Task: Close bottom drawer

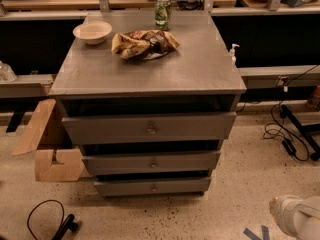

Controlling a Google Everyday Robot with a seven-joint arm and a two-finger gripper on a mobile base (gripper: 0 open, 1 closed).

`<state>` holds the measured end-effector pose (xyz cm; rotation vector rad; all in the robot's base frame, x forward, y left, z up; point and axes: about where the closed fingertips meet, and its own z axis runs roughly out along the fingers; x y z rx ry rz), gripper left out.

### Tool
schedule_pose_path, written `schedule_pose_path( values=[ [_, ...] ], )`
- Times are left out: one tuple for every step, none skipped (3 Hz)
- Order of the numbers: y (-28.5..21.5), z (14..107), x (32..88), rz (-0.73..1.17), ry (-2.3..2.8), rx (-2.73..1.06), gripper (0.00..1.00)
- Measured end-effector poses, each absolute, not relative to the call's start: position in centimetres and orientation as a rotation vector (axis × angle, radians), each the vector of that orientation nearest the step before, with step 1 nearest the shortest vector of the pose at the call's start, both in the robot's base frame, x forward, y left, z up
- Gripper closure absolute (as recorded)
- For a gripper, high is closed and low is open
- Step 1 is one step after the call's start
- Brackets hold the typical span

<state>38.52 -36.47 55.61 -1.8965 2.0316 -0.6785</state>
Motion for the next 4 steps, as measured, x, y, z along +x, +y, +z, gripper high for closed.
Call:
schedule_pose_path(
  values=[
    [-36.45, 55.65, 38.55, -0.679, 2.031, -1.897, 0.35],
    [-36.43, 55.70, 38.58, -0.680, 2.029, -1.898, 0.12],
    [-36.42, 55.73, 38.60, -0.681, 2.028, -1.898, 0.00],
    [-36.42, 55.73, 38.60, -0.681, 2.028, -1.898, 0.00]
  ],
)
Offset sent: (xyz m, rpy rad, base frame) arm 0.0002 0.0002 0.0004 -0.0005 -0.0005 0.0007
